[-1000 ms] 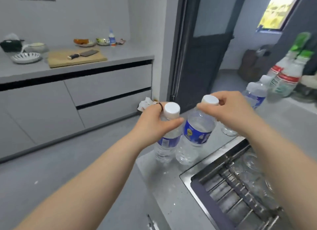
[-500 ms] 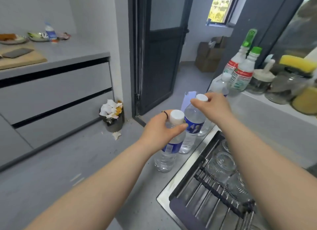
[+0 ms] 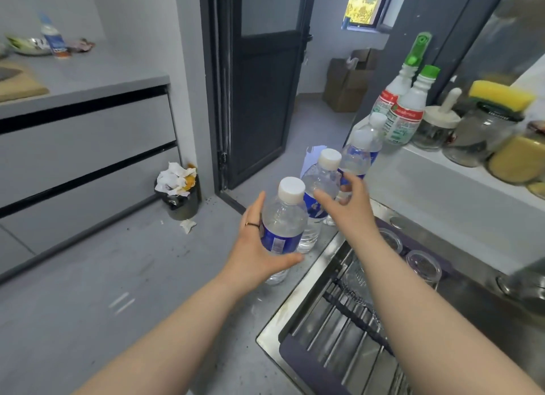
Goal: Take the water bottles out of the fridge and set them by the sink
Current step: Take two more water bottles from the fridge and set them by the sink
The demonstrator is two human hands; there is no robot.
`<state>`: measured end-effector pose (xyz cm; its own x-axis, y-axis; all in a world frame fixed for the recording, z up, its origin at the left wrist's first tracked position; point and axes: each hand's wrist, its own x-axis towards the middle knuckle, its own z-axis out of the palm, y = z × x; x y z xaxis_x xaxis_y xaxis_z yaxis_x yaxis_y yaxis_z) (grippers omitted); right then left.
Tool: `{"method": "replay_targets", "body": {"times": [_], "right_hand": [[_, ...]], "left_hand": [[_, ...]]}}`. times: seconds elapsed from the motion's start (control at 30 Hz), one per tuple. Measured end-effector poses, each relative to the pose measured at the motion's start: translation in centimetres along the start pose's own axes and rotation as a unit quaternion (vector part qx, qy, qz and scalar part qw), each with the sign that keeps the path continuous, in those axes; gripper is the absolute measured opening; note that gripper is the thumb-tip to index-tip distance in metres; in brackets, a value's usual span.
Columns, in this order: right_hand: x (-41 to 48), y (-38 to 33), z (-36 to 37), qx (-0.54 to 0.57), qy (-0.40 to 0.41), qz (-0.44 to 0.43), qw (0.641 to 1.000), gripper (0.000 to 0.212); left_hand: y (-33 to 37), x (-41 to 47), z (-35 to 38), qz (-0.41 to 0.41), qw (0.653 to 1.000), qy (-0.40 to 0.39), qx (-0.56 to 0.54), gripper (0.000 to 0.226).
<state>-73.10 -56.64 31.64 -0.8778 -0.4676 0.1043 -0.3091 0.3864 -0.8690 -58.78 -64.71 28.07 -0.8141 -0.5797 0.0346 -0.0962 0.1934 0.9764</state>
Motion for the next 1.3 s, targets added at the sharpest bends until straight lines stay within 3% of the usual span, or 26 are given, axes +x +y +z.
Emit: {"method": "replay_targets", "body": {"times": [0.07, 0.17, 0.4, 0.73, 1.0, 1.13, 1.23, 1.3], "right_hand": [[-1.2, 1.5, 0.8, 0.023, -0.041, 0.021, 0.999, 0.074], [-1.6, 2.4, 2.4, 0.058, -0.092, 0.039, 0.993, 0.082], [-0.6, 3.0, 3.7, 0.04, -0.025, 0.065, 0.997, 0.067], [-0.3, 3.3, 3.1, 0.041, -0.03, 0.037, 0.998, 0.061], [-1.4, 4.6, 2.5, 0.017, -0.044, 0.07, 0.996, 0.078], [-3.2, 5.1, 1.5, -0.009, 0.009, 0.064, 0.998, 0.042], [-5.2, 4.7, 1.1, 0.029, 0.03, 0.041, 0.998, 0.007], [-6.8, 4.4, 1.2, 0.058, 0.017, 0.02, 0.998, 0.018]], "left_hand": [[-1.4, -0.4, 0.3, -0.029, 1.0, -0.01, 0.003, 0.108], [-2.4, -0.3, 0.6, -0.036, 0.999, -0.02, 0.025, 0.08], [-3.0, 0.5, 1.1, -0.044, 0.995, -0.017, 0.084, 0.063], [-2.9, 2.5, 1.9, -0.034, 0.994, -0.026, 0.104, 0.064], [-3.0, 2.3, 1.4, -0.05, 0.991, -0.036, 0.116, 0.068], [-2.4, 0.6, 0.5, -0.081, 0.987, -0.001, 0.141, 0.077], [-2.3, -1.6, -0.1, -0.103, 0.983, 0.057, 0.142, 0.057], [-2.5, -3.3, -0.4, -0.114, 0.979, 0.107, 0.133, 0.039]]}}
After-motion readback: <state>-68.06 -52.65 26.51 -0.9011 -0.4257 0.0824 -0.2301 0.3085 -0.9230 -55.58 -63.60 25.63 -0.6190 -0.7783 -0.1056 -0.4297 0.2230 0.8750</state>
